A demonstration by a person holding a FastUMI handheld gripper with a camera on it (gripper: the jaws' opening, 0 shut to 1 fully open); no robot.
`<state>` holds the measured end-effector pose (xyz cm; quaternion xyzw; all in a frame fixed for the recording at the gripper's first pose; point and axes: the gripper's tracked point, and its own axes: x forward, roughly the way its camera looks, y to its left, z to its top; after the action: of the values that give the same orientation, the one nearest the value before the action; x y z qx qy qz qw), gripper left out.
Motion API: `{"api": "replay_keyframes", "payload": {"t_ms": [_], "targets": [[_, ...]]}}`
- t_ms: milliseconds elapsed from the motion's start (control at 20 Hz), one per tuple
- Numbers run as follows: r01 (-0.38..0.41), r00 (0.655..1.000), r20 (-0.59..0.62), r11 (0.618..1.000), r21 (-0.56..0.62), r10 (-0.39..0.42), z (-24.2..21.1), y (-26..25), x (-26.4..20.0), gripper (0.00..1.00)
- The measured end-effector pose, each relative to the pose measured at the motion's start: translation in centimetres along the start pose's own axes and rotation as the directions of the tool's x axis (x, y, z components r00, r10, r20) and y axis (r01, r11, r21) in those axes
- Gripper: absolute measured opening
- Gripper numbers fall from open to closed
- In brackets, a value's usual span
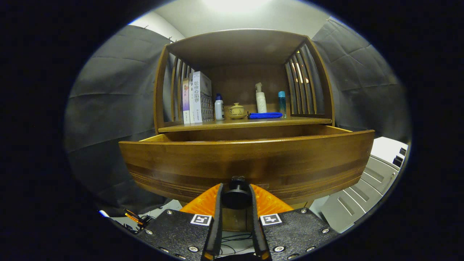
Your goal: Pull open the drawer, take out the items inside it, and place them on the countertop above the cabinet.
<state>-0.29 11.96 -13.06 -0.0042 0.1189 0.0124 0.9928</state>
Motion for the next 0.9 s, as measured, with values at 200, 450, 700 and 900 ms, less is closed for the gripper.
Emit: {"api": "replay_keyframes", "payload": {"t_ms": [200,450,700,900], "targets": [[-0.022,1.0,-0.005,1.0,0.01,0.022,0.0,0.1,-0.2,0.37],[-0.019,0.976,0.215,0.998,-0.054,0.03,7.7,-0.6,-1.8,0.72],[-0.069,0.982,0.18,0.997,0.02,0.065,11.9,-1.3,-0.5,0.89],[-0.107,0.99,0.099,0.992,0.069,0.1,13.8,-1.1,2.6,0.91]]}}
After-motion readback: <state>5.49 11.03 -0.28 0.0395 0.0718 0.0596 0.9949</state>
